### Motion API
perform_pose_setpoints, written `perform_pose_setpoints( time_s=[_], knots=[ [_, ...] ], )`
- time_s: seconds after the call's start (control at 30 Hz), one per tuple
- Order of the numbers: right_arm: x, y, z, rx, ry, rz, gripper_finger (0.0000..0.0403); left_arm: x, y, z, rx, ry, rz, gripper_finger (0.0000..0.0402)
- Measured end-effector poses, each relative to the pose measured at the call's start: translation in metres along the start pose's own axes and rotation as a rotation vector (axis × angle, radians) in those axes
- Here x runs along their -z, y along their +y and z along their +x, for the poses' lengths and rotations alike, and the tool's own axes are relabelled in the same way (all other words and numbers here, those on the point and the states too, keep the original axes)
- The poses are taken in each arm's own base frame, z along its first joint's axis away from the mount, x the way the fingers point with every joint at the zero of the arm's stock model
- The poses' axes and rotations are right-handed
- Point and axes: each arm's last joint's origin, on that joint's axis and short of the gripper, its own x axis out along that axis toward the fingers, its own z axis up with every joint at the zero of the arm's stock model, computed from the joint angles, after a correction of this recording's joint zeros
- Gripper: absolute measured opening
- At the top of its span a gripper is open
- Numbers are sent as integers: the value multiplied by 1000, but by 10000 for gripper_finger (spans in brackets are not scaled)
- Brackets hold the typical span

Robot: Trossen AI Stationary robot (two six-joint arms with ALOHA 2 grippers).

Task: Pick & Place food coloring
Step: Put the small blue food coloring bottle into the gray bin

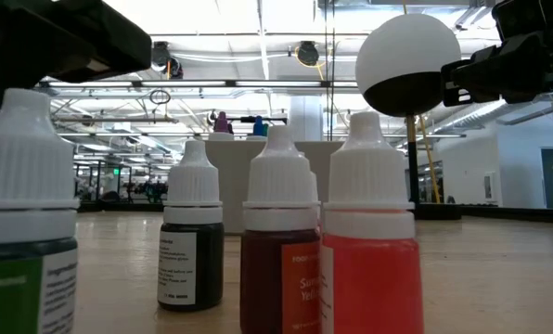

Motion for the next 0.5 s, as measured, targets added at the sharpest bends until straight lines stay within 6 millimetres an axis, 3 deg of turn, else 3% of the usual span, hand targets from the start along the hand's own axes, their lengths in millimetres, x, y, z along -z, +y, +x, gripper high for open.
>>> perform_pose_setpoints(
  time_s=[0.37, 0.5],
  knots=[
    [0, 0, 0, 0, 0, 0, 0, -3, 0, 0, 17, -20, -4, 229],
    [0, 0, 0, 0, 1, 0, 0, -3, 0, 0, 16, -20, -4, 211]
  ],
)
